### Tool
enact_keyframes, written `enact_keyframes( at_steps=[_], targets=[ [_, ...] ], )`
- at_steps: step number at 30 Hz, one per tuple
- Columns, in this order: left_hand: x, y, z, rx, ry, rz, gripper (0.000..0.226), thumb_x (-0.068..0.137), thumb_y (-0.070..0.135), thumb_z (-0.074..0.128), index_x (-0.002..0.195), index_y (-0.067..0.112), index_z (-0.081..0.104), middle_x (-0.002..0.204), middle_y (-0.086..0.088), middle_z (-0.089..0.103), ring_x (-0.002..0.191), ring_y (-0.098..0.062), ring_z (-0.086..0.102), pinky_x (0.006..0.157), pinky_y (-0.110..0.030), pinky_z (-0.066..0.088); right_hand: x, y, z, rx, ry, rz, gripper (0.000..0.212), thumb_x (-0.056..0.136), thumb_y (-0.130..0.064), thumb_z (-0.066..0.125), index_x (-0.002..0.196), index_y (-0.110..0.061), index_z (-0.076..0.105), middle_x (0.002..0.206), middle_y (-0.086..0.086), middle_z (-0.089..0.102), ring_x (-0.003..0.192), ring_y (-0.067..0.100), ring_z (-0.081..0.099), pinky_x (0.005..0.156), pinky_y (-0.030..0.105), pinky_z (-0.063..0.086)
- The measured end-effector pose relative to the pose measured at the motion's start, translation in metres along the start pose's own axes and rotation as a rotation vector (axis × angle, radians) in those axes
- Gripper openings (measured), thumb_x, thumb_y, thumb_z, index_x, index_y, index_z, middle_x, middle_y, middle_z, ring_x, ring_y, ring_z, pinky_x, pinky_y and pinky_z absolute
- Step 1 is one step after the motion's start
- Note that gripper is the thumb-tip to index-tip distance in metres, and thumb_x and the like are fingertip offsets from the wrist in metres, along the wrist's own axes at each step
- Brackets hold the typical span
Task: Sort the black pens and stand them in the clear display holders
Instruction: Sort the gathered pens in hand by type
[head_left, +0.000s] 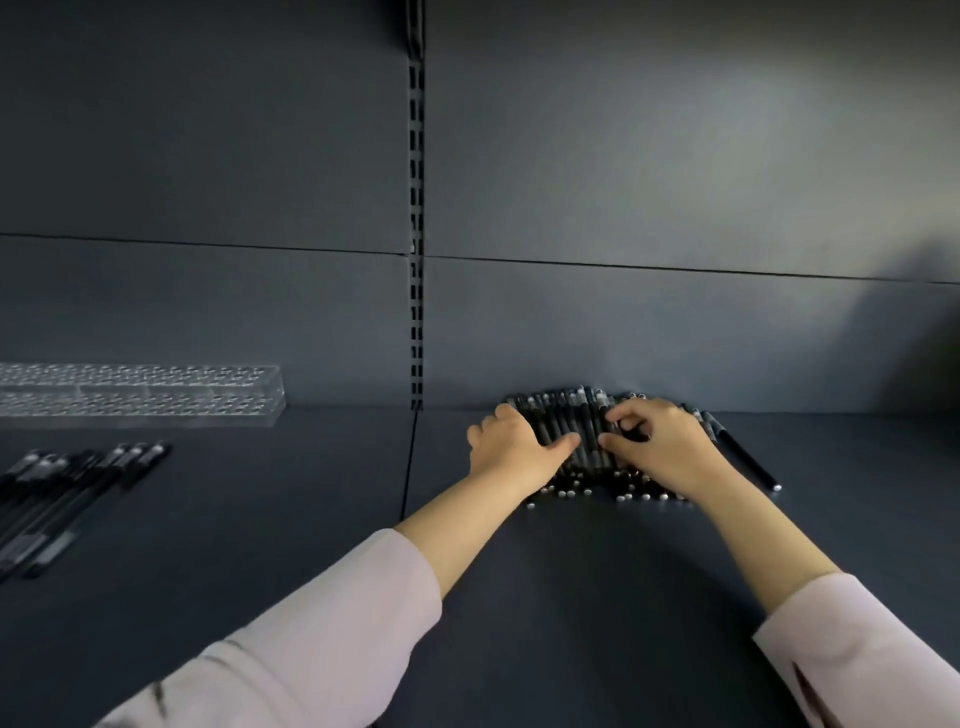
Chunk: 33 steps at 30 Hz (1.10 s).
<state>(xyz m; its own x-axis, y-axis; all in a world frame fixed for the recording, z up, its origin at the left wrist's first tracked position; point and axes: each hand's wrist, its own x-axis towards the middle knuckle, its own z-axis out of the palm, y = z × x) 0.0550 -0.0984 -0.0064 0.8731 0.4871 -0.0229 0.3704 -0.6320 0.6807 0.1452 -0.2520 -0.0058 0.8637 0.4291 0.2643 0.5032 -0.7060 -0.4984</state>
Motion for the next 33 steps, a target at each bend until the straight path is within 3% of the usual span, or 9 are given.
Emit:
enact_keyframes(
  at_steps=[9, 14, 18, 23, 25, 27, 29, 33],
  targets=[
    [0.025, 0.018, 0.012, -0.119, 0.010, -0.225, 0.100, 0.074, 0.055, 0.076, 0.146, 0.011, 0.021, 0.147, -0.010, 0.036, 0.138, -0.030, 0.029, 0.102, -0.039, 0.039, 0.015, 0.014, 0.004, 0.123, 0.007, 0.014, 0.008, 0.089, -0.031, 0.062, 0.095, -0.035, 0.067, 0.087, -0.016, 0.064, 0.088, 0.010, 0.060, 0.088, 0.038, 0.049],
    [0.031, 0.022, 0.015, -0.224, -0.040, -0.271, 0.082, 0.076, 0.044, 0.079, 0.138, 0.010, 0.035, 0.139, -0.008, 0.045, 0.131, -0.029, 0.040, 0.097, -0.039, 0.046, 0.019, 0.017, 0.006, 0.135, 0.028, -0.023, 0.019, 0.094, -0.019, 0.055, 0.102, -0.024, 0.071, 0.097, -0.006, 0.068, 0.088, 0.009, 0.057, 0.078, 0.023, 0.038],
    [0.029, 0.029, 0.024, -0.357, 0.012, -0.270, 0.071, 0.081, 0.027, 0.078, 0.134, 0.007, 0.036, 0.133, -0.011, 0.049, 0.122, -0.030, 0.050, 0.095, -0.039, 0.049, 0.019, 0.017, 0.004, 0.148, 0.045, -0.002, 0.022, 0.095, -0.018, 0.053, 0.104, -0.023, 0.072, 0.096, -0.007, 0.067, 0.088, 0.008, 0.054, 0.078, 0.021, 0.035],
    [0.024, 0.034, 0.024, -0.465, 0.017, -0.258, 0.080, 0.078, 0.026, 0.082, 0.138, 0.007, 0.032, 0.136, -0.010, 0.048, 0.121, -0.029, 0.051, 0.088, -0.036, 0.048, 0.017, 0.018, 0.003, 0.187, 0.063, 0.035, 0.023, 0.095, -0.018, 0.052, 0.104, -0.024, 0.073, 0.095, -0.008, 0.067, 0.087, 0.007, 0.054, 0.076, 0.019, 0.034],
    [0.024, 0.034, 0.019, -0.505, -0.010, -0.263, 0.077, 0.080, 0.023, 0.080, 0.138, 0.007, 0.032, 0.121, -0.007, 0.052, 0.098, -0.023, 0.057, 0.070, -0.028, 0.046, 0.016, 0.018, 0.003, 0.208, 0.062, 0.047, 0.024, 0.096, -0.018, 0.051, 0.104, -0.024, 0.073, 0.098, -0.008, 0.068, 0.088, 0.007, 0.055, 0.076, 0.018, 0.035],
    [0.021, 0.036, 0.016, -0.526, -0.042, -0.267, 0.064, 0.083, 0.019, 0.077, 0.132, 0.005, 0.037, 0.093, -0.002, 0.050, 0.068, -0.012, 0.047, 0.052, -0.022, 0.037, 0.016, 0.018, 0.003, 0.220, 0.060, 0.053, 0.024, 0.096, -0.018, 0.051, 0.104, -0.023, 0.073, 0.102, -0.006, 0.069, 0.092, 0.009, 0.057, 0.079, 0.020, 0.036],
    [0.021, 0.036, 0.015, -0.526, -0.060, -0.271, 0.053, 0.085, 0.016, 0.074, 0.125, 0.005, 0.041, 0.078, 0.000, 0.046, 0.059, -0.008, 0.040, 0.045, -0.020, 0.032, 0.016, 0.019, 0.002, 0.218, 0.053, 0.057, 0.023, 0.096, -0.018, 0.052, 0.104, -0.023, 0.073, 0.105, -0.005, 0.070, 0.097, 0.011, 0.059, 0.081, 0.021, 0.037],
    [0.021, 0.039, 0.013, -0.538, -0.061, -0.292, 0.044, 0.085, 0.012, 0.073, 0.117, 0.006, 0.043, 0.073, -0.001, 0.045, 0.056, -0.009, 0.039, 0.042, -0.019, 0.031, 0.015, 0.020, 0.000, 0.226, 0.037, 0.069, 0.024, 0.096, -0.018, 0.051, 0.105, -0.024, 0.073, 0.107, -0.005, 0.069, 0.102, 0.013, 0.060, 0.082, 0.022, 0.039]
  ],
)
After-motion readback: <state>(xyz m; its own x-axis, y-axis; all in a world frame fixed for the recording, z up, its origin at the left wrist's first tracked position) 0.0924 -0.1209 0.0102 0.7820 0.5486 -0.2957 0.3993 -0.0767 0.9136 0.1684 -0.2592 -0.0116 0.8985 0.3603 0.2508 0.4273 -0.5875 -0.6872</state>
